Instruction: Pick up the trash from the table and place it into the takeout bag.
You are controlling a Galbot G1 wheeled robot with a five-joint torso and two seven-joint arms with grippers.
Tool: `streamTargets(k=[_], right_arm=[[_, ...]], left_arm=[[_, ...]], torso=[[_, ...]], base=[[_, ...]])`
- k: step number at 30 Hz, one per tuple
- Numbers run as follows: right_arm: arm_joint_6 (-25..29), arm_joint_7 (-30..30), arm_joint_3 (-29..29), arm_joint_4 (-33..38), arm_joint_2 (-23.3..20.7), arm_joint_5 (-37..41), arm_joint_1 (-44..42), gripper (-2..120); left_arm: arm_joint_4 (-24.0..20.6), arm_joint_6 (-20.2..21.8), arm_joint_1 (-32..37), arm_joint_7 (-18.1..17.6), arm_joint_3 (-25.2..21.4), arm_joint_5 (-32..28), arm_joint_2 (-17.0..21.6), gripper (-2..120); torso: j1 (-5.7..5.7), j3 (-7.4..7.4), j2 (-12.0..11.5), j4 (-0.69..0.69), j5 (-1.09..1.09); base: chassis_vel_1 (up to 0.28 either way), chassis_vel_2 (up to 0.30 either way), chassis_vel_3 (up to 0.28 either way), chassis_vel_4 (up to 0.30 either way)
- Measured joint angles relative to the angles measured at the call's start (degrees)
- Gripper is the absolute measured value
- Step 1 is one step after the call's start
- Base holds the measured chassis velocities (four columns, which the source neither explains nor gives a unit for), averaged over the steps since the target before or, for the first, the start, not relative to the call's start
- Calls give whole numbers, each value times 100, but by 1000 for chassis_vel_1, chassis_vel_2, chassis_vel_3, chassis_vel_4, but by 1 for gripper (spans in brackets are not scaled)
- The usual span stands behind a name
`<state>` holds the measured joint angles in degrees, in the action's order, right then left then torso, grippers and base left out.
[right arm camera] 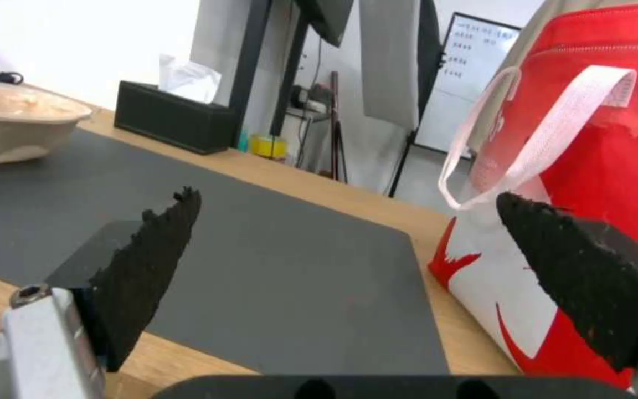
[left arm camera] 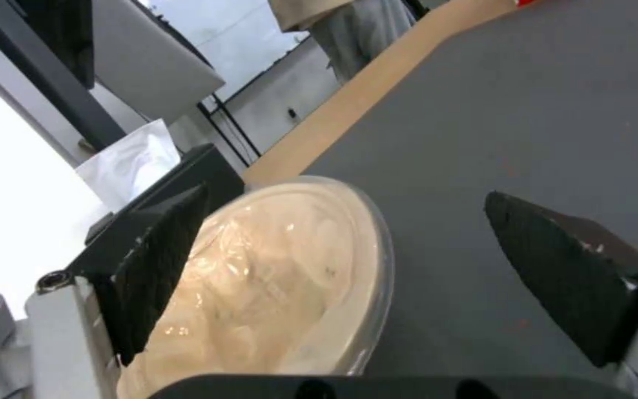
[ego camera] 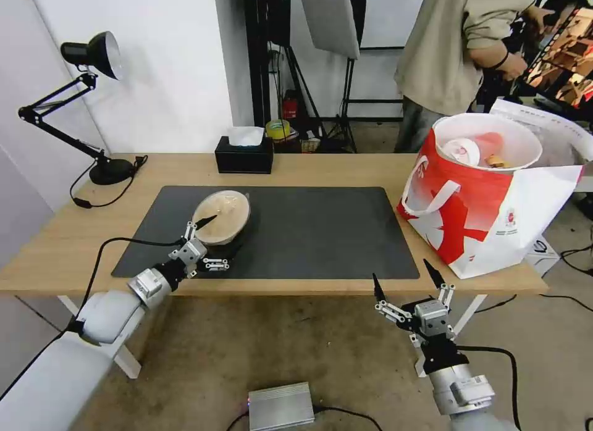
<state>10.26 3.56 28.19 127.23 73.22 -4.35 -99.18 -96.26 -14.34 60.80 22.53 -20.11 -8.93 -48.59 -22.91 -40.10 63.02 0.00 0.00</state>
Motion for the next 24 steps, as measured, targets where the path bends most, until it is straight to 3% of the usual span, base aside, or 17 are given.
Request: streamTargets(k=[24], right_arm=[[0,0,0,0,0,0,0,100]], left_arm=[[291,-76,-63,54,-192,137,222,100]], torso=[[0,0,1,0,0]], base=[[0,0,0,0]])
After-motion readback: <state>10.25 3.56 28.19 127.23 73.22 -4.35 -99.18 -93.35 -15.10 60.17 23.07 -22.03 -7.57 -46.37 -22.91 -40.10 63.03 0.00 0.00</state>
